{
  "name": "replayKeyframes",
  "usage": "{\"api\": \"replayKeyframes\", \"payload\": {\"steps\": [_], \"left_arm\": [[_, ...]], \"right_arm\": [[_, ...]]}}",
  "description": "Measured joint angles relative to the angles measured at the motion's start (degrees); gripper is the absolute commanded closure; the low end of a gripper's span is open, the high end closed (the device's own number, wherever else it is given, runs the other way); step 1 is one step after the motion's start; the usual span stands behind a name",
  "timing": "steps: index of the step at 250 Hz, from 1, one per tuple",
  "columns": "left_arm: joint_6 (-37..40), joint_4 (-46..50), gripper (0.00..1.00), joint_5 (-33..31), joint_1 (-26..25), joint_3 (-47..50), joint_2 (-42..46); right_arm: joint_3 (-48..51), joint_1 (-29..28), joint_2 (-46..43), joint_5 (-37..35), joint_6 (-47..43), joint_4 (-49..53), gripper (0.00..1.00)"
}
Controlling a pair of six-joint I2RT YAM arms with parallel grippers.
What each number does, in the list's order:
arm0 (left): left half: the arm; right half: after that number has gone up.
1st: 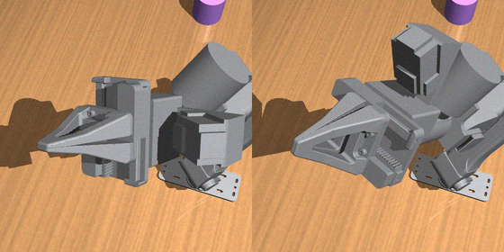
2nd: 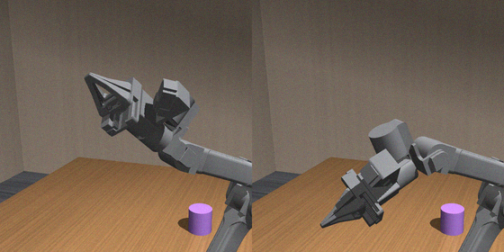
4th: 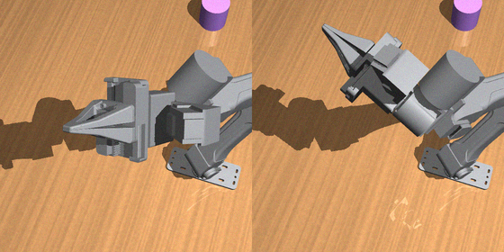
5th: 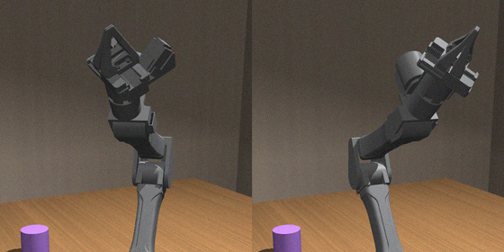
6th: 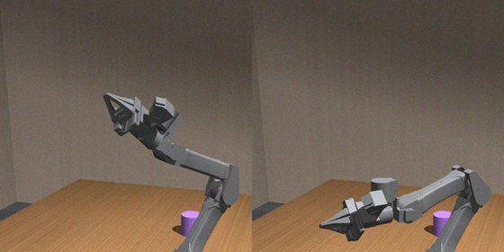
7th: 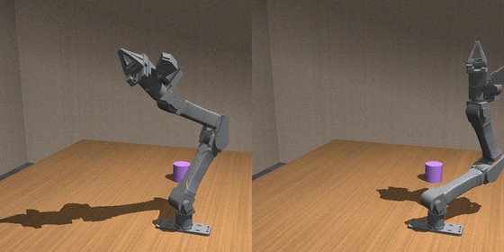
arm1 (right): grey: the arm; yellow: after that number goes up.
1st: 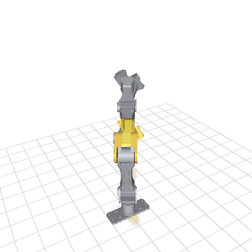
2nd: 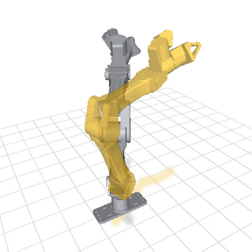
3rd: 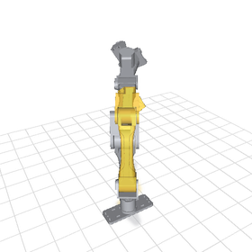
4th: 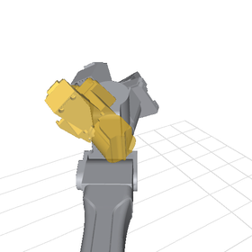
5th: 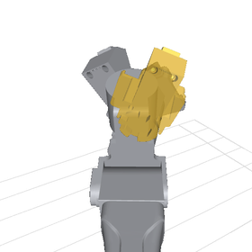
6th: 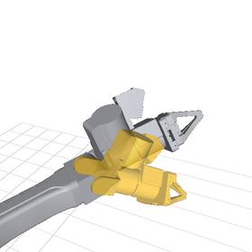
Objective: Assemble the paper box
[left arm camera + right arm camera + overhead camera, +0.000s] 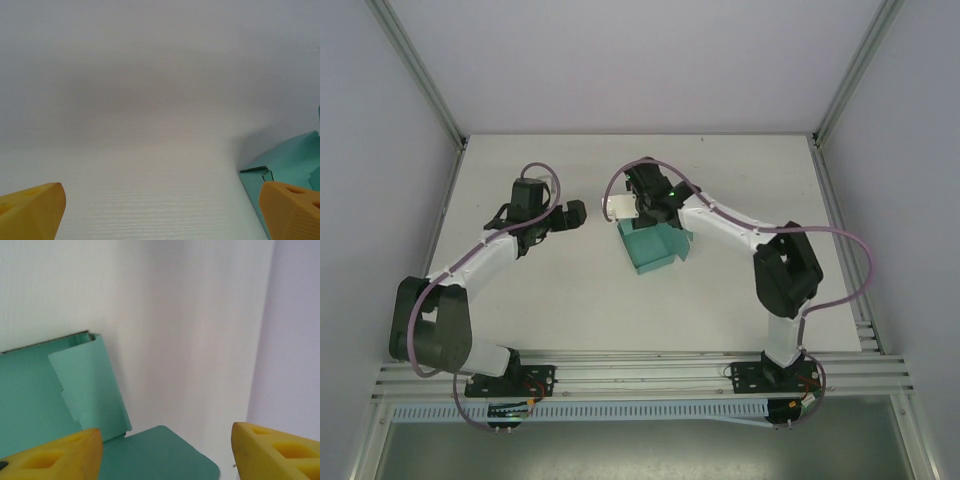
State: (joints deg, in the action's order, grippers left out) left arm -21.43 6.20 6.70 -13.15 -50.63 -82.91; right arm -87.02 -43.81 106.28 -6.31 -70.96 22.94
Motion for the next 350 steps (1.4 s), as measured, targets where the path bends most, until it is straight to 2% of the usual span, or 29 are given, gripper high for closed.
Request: {"api": "replayKeyframes", "payload": {"steps": [28,76,102,120,140,173,199,218,238,245,251,282,290,302,318,350], "left_arm": [[0.0,0.0,0.01,1.9,0.0,-0.8,-1.3],[0.2,-0.1,0.01,3.5,0.0,-0.8,-1.8],[1.6,-1.4,0.04,8.3,0.1,-1.5,-3.7],[3.3,-2.4,0.11,13.6,0.1,-4.1,-7.6],[5.8,-2.5,0.14,19.8,0.1,-8.9,-13.1],[8.9,-2.8,0.16,26.9,0.0,-16.7,-20.9],[10.2,-2.5,0.14,29.9,0.0,-19.0,-23.5],[10.9,-1.9,0.11,31.0,0.0,-19.4,-23.9],[11.4,-1.8,0.08,31.5,0.0,-19.4,-23.9],[11.6,-1.8,0.07,31.5,0.0,-19.3,-23.9],[11.8,-1.8,0.02,31.4,0.0,-19.1,-23.8],[12.4,-1.4,0.02,31.3,0.0,-17.9,-23.5],[12.4,-1.2,0.02,31.1,0.0,-17.6,-23.4],[12.5,-1.0,0.02,30.8,0.0,-17.1,-23.1],[12.7,-0.7,0.02,30.5,0.0,-16.9,-22.8],[13.3,0.4,0.02,29.8,0.0,-16.6,-21.3]], "right_arm": [[-0.3,0.5,-0.2,2.2,1.6,0.5,0.32],[-6.3,3.8,5.2,4.6,3.7,5.6,0.37],[-4.8,5.3,4.2,5.7,8.3,4.0,0.33],[0.4,5.6,0.4,5.2,15.7,-1.0,0.24],[6.4,5.1,-5.7,2.4,26.7,-5.5,0.21],[11.6,4.4,-17.6,-3.1,47.4,-7.5,0.21],[16.3,4.9,-25.9,-3.3,58.9,-7.8,0.21],[18.5,6.0,-27.8,-1.5,64.3,-7.1,0.24],[18.5,7.7,-25.5,0.7,67.4,-5.5,0.27],[18.4,8.5,-24.0,1.5,68.3,-4.7,0.30],[18.2,9.0,-22.7,2.4,68.6,-3.8,0.37],[15.4,11.2,-15.4,6.7,67.9,1.4,0.86],[14.4,11.5,-13.9,7.8,67.3,2.5,0.94],[12.4,11.5,-12.0,9.8,65.8,4.2,1.00],[9.1,11.5,-10.2,13.0,61.3,6.0,1.00],[-0.1,12.2,-6.3,19.7,44.8,11.0,1.00]]}}
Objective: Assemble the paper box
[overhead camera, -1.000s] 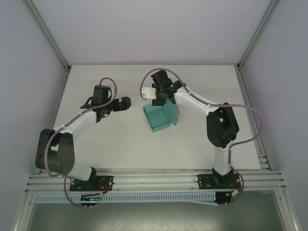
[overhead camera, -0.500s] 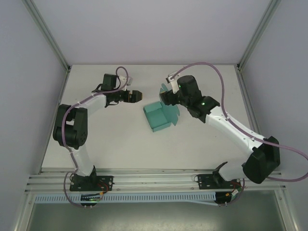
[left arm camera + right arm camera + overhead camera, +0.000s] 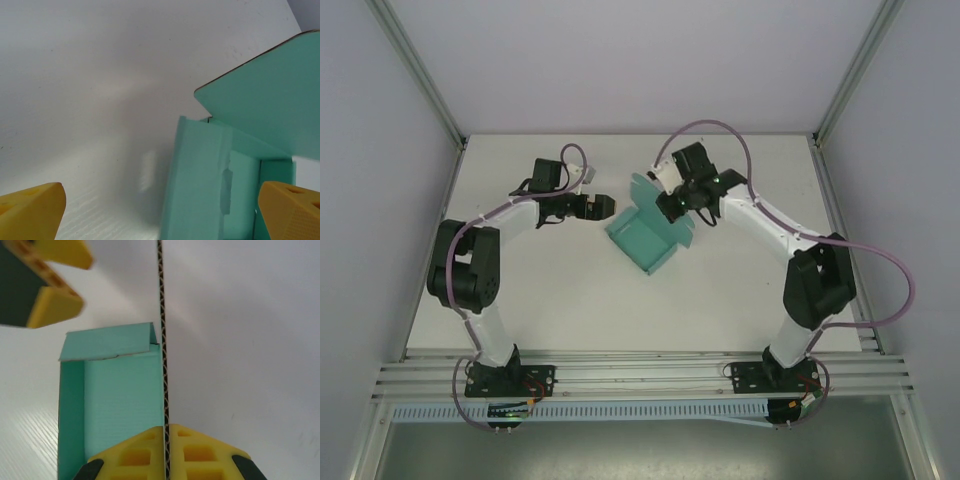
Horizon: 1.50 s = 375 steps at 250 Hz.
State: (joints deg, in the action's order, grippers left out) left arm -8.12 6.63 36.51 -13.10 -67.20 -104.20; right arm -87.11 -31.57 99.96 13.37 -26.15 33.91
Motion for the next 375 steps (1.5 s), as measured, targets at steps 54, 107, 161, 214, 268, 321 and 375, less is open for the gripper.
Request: {"api": "replayKeyframes", "payload": {"steps": [54,107,161,214,268,321,375], "left_arm": [[0.4,1.6,0.02,-2.0,0.0,6.6,7.5],[-1.2,3.7,0.02,-4.6,0.0,13.1,13.9],[-3.8,4.7,0.02,-8.6,0.0,15.5,14.2],[-5.8,3.7,0.01,-8.9,0.0,15.5,14.2],[-8.1,2.0,0.02,-10.8,0.0,15.5,14.1],[-10.1,0.6,0.01,-13.2,0.0,15.5,13.3],[-10.6,0.5,0.02,-14.8,0.0,15.5,12.0]], "right_arm": [[-23.2,1.6,15.4,6.5,-28.0,15.4,0.98],[-41.7,2.8,29.8,10.7,-40.1,25.2,0.79],[-43.1,3.0,31.2,11.0,-40.2,25.2,0.45],[-16.7,3.1,15.3,7.1,-22.3,2.0,0.01],[9.2,4.1,-11.2,-6.1,7.4,-21.8,0.01],[16.9,1.2,-15.5,-18.6,31.4,-19.5,0.04],[16.9,-5.8,-0.7,-24.0,45.5,-10.6,0.34]]}}
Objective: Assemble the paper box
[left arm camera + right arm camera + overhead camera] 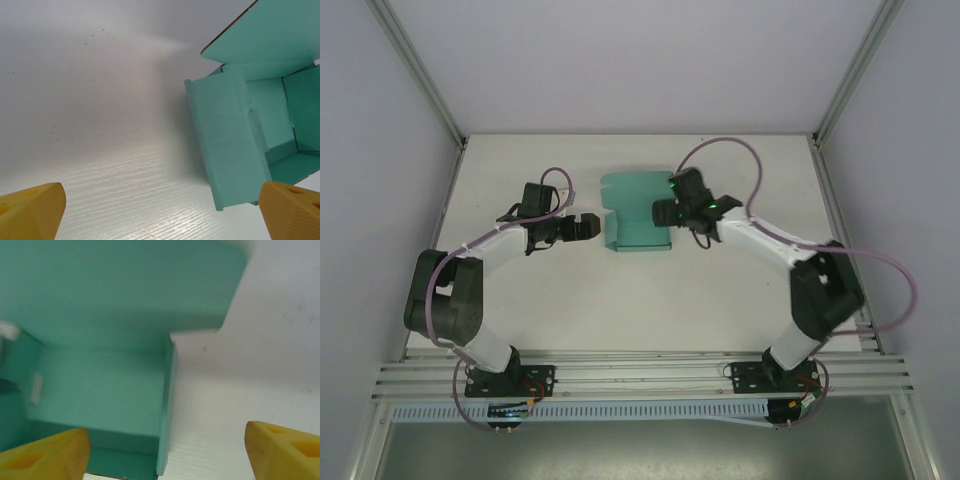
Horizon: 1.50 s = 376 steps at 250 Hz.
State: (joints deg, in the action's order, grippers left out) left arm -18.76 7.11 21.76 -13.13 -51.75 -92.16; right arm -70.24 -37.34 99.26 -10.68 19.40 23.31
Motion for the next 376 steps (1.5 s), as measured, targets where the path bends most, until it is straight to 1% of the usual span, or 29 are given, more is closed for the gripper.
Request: {"api": "replayKeyframes", "payload": {"steps": [8,20,28,61,69,89,115,132,145,160,175,193,204,226,259,270,282,294,314,345,376], "left_arm": [[0.0,0.0,0.01,-0.1,0.0,0.0,0.0],[0.0,-0.1,0.02,-0.2,0.0,0.0,0.0],[0.0,-0.1,0.02,-0.4,0.0,0.0,0.0],[0.0,0.0,0.02,-1.3,0.0,0.0,0.0],[0.0,0.0,0.01,-1.3,0.0,0.0,0.0],[0.0,0.0,0.02,-1.4,0.0,0.0,-0.2],[0.0,-0.1,0.02,-1.4,0.0,0.0,-0.2],[0.0,0.0,0.01,-1.4,0.0,0.0,-0.2],[0.0,-0.1,0.02,-1.4,0.0,0.0,-0.2],[0.0,0.0,0.01,-1.4,0.0,0.0,-0.2],[0.0,-0.1,0.02,-1.3,0.0,0.0,-0.3],[0.0,-0.1,0.02,-1.2,0.0,0.0,-0.6],[0.0,-0.1,0.02,-1.0,0.0,0.0,-0.8],[-0.5,-0.5,0.07,0.4,0.0,0.1,-0.9],[-2.5,-3.7,0.15,5.1,0.0,0.8,-1.6],[-3.7,-5.3,0.21,7.0,0.0,1.3,-2.0],[-4.2,-7.1,0.23,8.5,0.0,1.8,-2.5],[-5.0,-8.5,0.33,9.6,0.0,2.1,-3.1],[-6.2,-11.6,0.39,11.1,0.0,2.1,-4.5],[-7.2,-15.9,0.41,13.0,0.0,2.0,-6.8],[-8.2,-18.9,0.40,15.5,0.0,2.0,-9.1]], "right_arm": [[-1.5,-0.3,2.1,-0.4,1.0,1.8,0.36],[-4.2,-0.5,5.0,-0.9,2.1,3.9,0.46],[-5.7,-0.5,6.4,-1.3,2.5,4.9,0.49],[-9.6,-0.5,9.5,-2.9,3.9,7.0,0.52],[-10.1,-0.5,9.9,-3.2,4.0,7.2,0.55],[-10.4,-0.5,10.8,-3.2,4.6,7.4,0.58],[-10.4,-0.5,12.1,-3.0,5.1,7.4,0.64],[-10.4,-0.5,13.2,-3.0,5.2,7.4,0.65],[-10.4,-0.5,14.0,-3.1,5.1,7.4,0.73],[-10.4,-0.5,14.7,-3.2,5.2,7.4,0.77],[-10.4,-0.5,15.1,-3.3,5.4,7.3,0.85],[-10.4,-0.5,15.4,-3.7,5.1,7.3,1.00],[-10.4,-0.5,15.4,-4.3,5.3,6.8,1.00],[-10.4,-0.5,15.5,-5.6,5.4,5.8,1.00],[-9.2,-1.2,15.4,-9.2,5.3,2.4,1.00],[-8.4,-1.7,15.2,-10.5,5.1,1.0,1.00],[-7.2,-2.4,14.5,-11.8,4.9,-0.7,1.00],[-6.1,-3.0,13.3,-12.6,4.5,-2.1,1.00],[-4.6,-3.7,11.0,-13.4,3.8,-3.9,1.00],[-3.5,-4.3,8.1,-13.7,3.4,-6.9,1.00],[-2.0,-4.3,6.7,-13.7,3.4,-8.7,1.00]]}}
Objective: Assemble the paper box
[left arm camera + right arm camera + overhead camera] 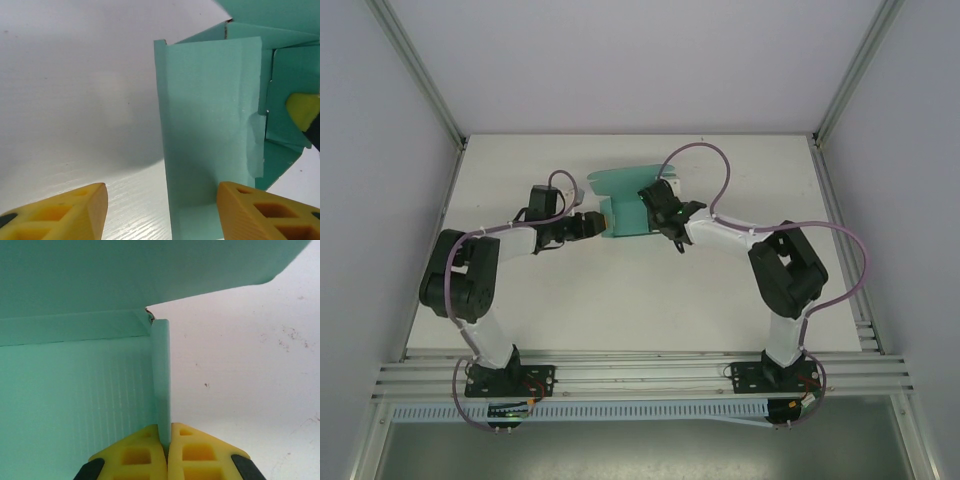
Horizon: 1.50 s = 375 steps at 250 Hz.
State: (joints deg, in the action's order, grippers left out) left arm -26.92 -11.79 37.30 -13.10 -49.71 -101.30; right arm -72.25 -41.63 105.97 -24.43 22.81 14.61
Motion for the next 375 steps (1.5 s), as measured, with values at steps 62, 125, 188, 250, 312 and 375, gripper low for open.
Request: {"api": "replayKeyframes", "payload": {"steps": [62,125,188,250,312,375], "left_arm": [[-2.0,-6.4,0.51,4.9,0.0,0.1,-2.0],[-3.6,-8.1,0.60,7.1,0.0,-1.0,-6.4],[-1.8,-2.5,0.60,-0.5,-3.0,-6.5,-8.2],[1.9,6.6,0.60,-10.1,-5.9,-12.6,-9.9],[4.2,14.3,0.67,-18.1,-7.3,-17.2,-11.9],[5.0,21.6,0.75,-26.1,-9.6,-22.7,-14.7]], "right_arm": [[0.9,-0.1,0.0,0.3,-0.1,-2.0,1.00],[0.5,-1.3,1.1,-1.5,-0.2,-1.7,1.00],[0.4,-2.8,2.3,-4.2,0.2,-1.9,1.00],[0.4,-3.2,2.3,-6.1,0.3,-2.1,1.00],[0.4,-4.3,2.3,-7.4,0.0,-3.0,1.00],[0.4,-5.9,2.3,-8.7,-0.4,-5.4,1.00]]}}
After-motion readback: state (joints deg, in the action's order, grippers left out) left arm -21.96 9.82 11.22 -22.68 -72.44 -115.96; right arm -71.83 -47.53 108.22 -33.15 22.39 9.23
